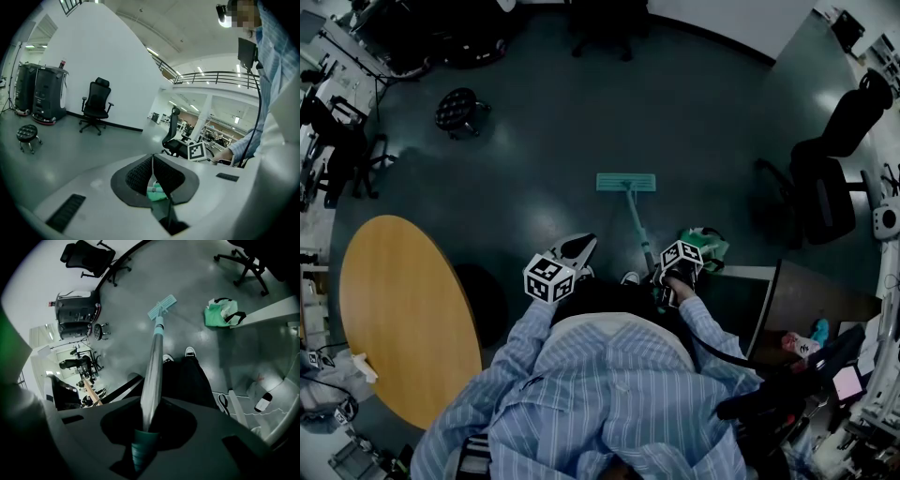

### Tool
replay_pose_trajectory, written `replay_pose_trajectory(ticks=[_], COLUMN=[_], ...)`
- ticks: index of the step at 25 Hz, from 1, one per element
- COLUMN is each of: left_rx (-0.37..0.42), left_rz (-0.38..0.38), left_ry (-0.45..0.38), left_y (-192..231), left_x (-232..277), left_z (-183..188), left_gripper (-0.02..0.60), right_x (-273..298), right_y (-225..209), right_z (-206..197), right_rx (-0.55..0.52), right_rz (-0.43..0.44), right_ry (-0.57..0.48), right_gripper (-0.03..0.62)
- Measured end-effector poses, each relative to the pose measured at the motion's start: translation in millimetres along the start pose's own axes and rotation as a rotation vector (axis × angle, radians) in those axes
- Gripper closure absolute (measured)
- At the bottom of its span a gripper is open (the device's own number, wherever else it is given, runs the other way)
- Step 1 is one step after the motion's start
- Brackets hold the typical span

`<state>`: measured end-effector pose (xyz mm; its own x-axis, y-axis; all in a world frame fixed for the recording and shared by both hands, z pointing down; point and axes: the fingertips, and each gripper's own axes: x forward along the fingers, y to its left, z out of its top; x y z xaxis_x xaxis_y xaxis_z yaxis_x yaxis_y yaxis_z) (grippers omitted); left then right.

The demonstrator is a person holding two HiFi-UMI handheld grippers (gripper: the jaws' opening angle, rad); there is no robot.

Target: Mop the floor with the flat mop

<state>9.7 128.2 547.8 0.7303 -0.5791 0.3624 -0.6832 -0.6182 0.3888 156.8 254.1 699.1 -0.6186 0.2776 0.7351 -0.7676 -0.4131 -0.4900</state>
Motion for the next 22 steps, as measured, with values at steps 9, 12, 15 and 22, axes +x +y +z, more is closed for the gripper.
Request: replay_pose_trajectory(ticks=[9,12,15,22], left_rx=[-0.004,0.004,0.027,0.018], left_rz=[0.021,0.024,0.029,0.061], left_ry=[-0.038,-0.052,-0.057,-0.094], left_y=[-8,-15,-22,-12], left_x=[18,29,38,45], left_z=[17,24,29,53], left_gripper=[0.572,0.572,0.572,0.572], right_x=[-15,-20,-24,-31], right_y=[-7,-10,-12,-10], right_z=[9,15,21,34], right_rx=[-0.034,-0.047,-0.054,-0.068], right_rz=[0.004,0.005,0.018,0.028], right_ry=[0.03,0.038,0.042,0.046], right_gripper=[0.54,0.54,0.539,0.537])
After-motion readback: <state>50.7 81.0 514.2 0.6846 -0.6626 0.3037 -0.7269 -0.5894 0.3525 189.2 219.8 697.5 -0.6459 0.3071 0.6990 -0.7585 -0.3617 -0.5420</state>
